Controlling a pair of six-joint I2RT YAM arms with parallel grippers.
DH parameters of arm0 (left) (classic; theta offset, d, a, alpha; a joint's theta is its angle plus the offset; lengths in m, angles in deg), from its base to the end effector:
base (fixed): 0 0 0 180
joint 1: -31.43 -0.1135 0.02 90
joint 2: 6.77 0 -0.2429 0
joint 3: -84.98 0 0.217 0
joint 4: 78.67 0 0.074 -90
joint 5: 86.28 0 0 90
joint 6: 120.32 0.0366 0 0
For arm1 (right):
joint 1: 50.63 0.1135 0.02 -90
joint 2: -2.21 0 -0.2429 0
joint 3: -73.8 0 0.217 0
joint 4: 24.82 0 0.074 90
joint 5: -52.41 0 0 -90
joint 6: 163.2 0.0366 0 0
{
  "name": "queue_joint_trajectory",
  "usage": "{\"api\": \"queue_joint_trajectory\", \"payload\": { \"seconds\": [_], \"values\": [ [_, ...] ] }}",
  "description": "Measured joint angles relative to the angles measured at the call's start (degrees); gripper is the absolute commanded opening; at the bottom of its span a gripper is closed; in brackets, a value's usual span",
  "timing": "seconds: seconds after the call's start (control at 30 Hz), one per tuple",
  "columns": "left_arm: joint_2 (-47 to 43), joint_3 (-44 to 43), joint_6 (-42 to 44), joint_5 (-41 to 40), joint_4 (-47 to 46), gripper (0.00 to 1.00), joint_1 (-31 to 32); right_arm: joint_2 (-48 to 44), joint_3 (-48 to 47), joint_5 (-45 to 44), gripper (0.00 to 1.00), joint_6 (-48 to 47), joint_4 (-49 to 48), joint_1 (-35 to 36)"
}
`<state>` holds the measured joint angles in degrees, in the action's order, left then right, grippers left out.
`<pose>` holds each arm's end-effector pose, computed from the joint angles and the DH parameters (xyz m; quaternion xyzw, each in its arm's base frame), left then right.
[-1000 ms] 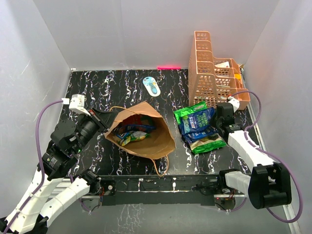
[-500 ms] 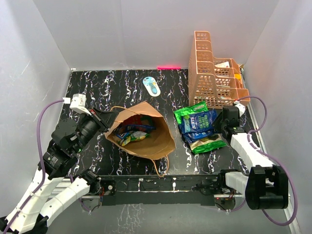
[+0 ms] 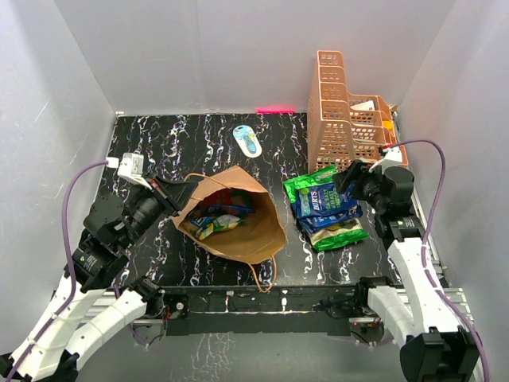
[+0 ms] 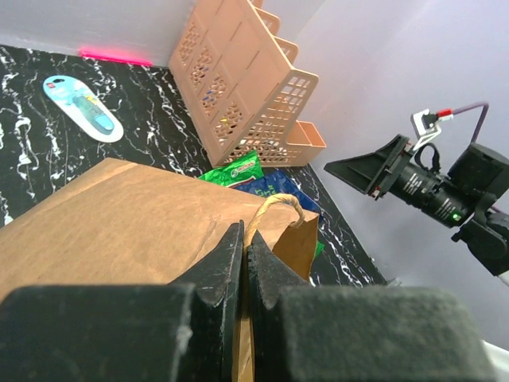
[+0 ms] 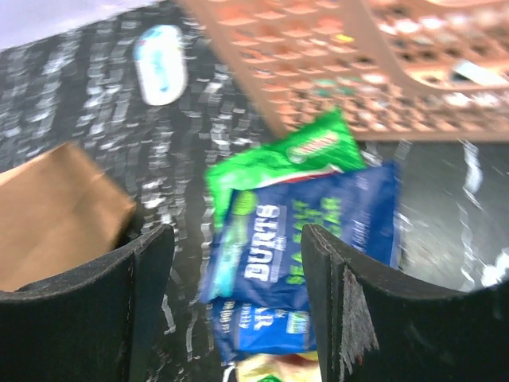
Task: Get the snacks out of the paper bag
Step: Place the snack at the center of the board, then take out the snack from the paper bag.
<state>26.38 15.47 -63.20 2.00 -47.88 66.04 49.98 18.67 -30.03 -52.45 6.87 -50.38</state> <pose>0.0841 -0.0567 0.3857 -0.0010 0.6719 -0.4030 0.6214 0.1724 0.0056 0.2757 0.1140 0.8314 0.1531 0.5219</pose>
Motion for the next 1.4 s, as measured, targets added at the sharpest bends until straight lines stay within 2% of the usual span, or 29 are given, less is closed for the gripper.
{"api": "queue_joint_trajectory", "payload": {
  "seconds": [0.2, 0.37, 0.5, 0.67, 0.77, 0.9, 1.1, 1.4],
  "values": [
    [-1.03, 1.75, 1.55, 3.96, -3.23, 0.0, 0.0, -4.98, -2.43, 19.54, 0.69, -5.33, -6.54, 2.82],
    [-1.57, 3.54, 1.53, 7.15, -6.54, 0.0, 0.0, -7.23, -3.85, 29.22, 0.68, -9.44, -12.15, 15.13],
    [-1.09, 3.89, 1.33, 8.5, -7.58, 0.0, 0.0, -6.08, -4.7, 33.86, 0.69, -14.45, -14.03, 28.57],
    [-0.83, 3.89, 1.33, 8.68, -7.82, 0.0, 0.0, -1.46, -6.97, 28.96, 0.69, -23.71, -12.41, 47.01],
    [-0.83, 3.89, 1.33, 8.66, -7.82, 0.0, 0.0, 4.13, -9.07, 20.46, 0.69, -29.68, -11.96, 57.92],
    [-0.83, 3.89, 1.38, 8.66, -7.48, 0.0, 0.0, 14.01, -12.17, 9.01, 0.68, -37.64, -10.45, 67.65],
    [-0.83, 3.67, 1.57, 8.76, -6.75, 0.0, 0.0, 22.93, -12.79, -4.96, 0.66, -49.62, -10.01, 69.18],
    [-0.87, 3.61, 1.57, 9.6, -6.78, 0.0, 0.0, 32.02, -12.11, -16.57, 0.63, -58.77, -19.23, 68.57]
  ]
}}
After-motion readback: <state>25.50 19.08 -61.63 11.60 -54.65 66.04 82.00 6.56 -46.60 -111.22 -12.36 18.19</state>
